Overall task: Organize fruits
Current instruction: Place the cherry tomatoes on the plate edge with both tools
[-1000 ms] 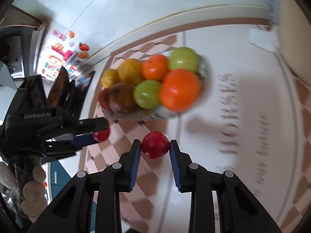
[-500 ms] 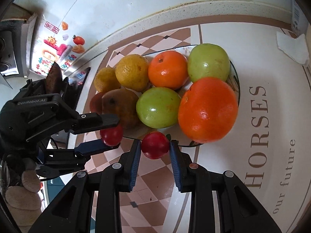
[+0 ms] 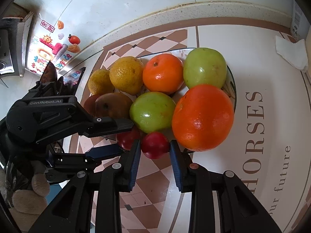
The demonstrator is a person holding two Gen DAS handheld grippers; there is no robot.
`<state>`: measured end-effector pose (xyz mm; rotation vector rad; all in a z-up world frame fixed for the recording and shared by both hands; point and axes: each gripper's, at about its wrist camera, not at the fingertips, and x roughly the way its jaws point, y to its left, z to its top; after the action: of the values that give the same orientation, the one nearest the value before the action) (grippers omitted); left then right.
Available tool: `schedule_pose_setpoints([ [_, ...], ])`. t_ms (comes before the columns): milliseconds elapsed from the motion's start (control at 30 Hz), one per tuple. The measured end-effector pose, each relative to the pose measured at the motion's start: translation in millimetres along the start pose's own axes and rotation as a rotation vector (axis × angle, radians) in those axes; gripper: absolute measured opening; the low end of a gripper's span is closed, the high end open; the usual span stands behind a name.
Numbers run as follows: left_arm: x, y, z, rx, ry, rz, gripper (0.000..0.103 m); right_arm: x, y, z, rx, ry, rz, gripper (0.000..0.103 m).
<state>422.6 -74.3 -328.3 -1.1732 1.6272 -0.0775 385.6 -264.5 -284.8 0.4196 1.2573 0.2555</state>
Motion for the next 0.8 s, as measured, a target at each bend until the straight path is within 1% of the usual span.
schedule_pose_setpoints([
  [100,1.5,1.6,-0.1,-0.01,0.006,-0.006,0.034,0.3,-1.7,0.8,0.01,0.004,0.003,0.034],
  [200,1.8,2.0,-1.4,-0.009,0.004,-0.001,0.035,-0.1,-0.7,0.6,0.005,0.007,0.007,0.042],
  [267,1.1,3.6,-1.3,-0.006,0.009,-0.001,0.036,-0.8,2.4,-0.2,-0.003,0.007,0.005,0.049],
  [367,-1.0,3.6,-2.5,0.005,0.01,0.005,0.036,-3.9,6.4,-2.1,-0.009,0.006,-0.004,0.052],
  [500,-5.0,-1.4,-8.7,0.039,0.014,0.021,0.036,-16.1,9.6,-5.6,-0.017,0.0,-0.01,0.053],
  [567,-10.3,-6.0,-15.3,0.084,0.018,0.048,0.036,-28.2,11.6,-8.3,-0.023,-0.011,-0.028,0.059],
  [600,-13.8,-8.7,-19.0,0.115,0.011,0.074,0.036,-35.2,12.6,-9.9,-0.029,-0.019,-0.038,0.062],
  [667,-25.0,-18.3,-30.0,0.217,-0.03,0.159,0.036,-50.4,13.5,-13.0,-0.039,-0.032,-0.079,0.072],
  [767,-41.2,-33.1,-50.6,0.389,-0.129,0.345,0.036,-68.7,13.8,-15.9,-0.049,-0.039,-0.152,0.082],
  [800,-44.9,-36.5,-57.2,0.434,-0.16,0.396,0.037,-73.3,13.7,-16.3,-0.049,-0.039,-0.168,0.083],
])
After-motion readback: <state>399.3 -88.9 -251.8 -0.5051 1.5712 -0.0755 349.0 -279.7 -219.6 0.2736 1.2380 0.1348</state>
